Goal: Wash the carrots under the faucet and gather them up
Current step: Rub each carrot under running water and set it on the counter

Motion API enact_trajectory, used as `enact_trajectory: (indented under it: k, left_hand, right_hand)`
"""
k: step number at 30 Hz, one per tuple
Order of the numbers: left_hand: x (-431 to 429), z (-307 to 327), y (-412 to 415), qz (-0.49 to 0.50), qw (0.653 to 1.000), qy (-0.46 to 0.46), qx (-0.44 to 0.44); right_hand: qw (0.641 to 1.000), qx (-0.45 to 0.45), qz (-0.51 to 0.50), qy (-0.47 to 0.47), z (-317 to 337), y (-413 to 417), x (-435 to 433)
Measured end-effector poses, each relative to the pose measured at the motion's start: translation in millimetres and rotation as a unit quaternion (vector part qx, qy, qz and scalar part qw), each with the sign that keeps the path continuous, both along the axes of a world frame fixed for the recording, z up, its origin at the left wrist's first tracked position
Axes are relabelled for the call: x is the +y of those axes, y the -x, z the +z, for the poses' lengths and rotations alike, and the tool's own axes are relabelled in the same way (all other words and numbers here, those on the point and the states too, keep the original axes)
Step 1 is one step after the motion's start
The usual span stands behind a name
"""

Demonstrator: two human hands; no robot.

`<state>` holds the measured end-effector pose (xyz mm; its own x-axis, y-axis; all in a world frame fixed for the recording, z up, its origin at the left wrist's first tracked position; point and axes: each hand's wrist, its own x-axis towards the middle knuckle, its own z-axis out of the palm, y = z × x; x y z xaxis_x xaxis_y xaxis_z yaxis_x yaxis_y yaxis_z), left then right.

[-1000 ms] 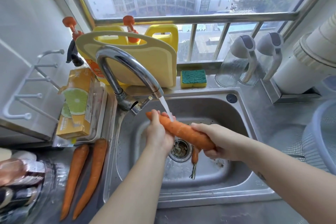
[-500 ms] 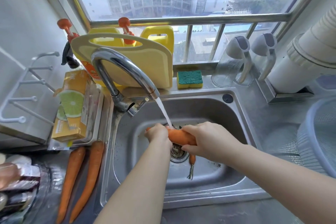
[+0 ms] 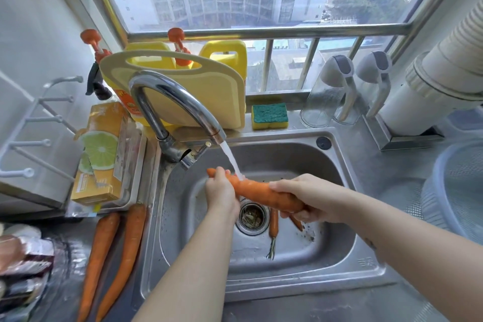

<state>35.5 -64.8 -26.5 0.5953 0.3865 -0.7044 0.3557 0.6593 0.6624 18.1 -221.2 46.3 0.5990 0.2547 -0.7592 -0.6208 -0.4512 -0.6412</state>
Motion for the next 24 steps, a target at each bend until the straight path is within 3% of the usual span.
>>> enact_trajectory:
  k: [3,6,10,14,20,24]
  left_hand:
    - [-1,8,2,-0.12,0.965,-0.233,0.018]
    - [6,11,4,-0.206,0.912,-0.354,0.036]
    - [11,7,16,-0.373,0.82,-0.428,0.076]
    - [5,8,31,-0.488,0.715,-0.501,-0.001]
    - [21,11,45,-0.527,0.663,-0.529,-0.06]
    - [29,20,40,-0.588,0.569,-0.566,-0.103]
  right_hand:
    - [1.0,-0.026,0.01,0.003,-2,2,1]
    - [0.975,-0.18,0.095,0.093,0,4,4]
    - [0.94,-0.289,0.061,0.17,3,-5,-3]
    - [0.953,-0.277,-0.023,0.12,2,-16,-3]
    - [0.96,-0.25,-0.111,0.062,-7,-23,12]
    - [0.948,-0.226,-0.209,0.086,-23,-28,22]
